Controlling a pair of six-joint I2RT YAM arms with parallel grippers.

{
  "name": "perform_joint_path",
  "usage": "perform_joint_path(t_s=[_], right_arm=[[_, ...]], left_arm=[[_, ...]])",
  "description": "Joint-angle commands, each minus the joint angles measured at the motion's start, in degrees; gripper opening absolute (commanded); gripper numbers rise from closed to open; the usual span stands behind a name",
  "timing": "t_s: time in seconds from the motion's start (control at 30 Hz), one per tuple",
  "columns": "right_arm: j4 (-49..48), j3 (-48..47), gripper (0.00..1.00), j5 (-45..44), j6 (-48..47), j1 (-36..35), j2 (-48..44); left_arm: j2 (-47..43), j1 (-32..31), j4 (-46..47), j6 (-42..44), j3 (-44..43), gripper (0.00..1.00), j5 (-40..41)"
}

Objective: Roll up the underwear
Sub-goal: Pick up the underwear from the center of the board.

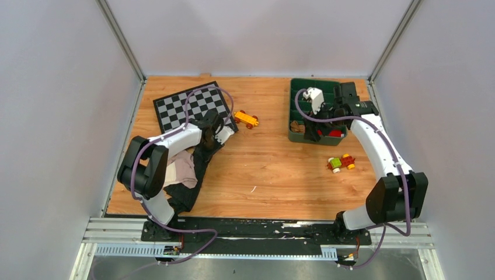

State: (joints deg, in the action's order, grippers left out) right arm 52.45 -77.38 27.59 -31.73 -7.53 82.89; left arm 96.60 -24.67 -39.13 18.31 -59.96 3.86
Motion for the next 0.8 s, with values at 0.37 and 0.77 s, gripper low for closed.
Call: perform_joint_path(t_s=[0.37,0.77], right_arm=[[-4.1,7.3,0.22,-9.4,-13.3,-6.4,13.7],[-7.9,-5.2,0.21,-17.2,-8.3,-0.7,24.0]], left_arm=[[-10.4,0.4,-15.0,6.9,-15.6,0.00,-2.6],[-19.4,-0.1,-16.9,4.9,-24.2,0.00,-40.0]])
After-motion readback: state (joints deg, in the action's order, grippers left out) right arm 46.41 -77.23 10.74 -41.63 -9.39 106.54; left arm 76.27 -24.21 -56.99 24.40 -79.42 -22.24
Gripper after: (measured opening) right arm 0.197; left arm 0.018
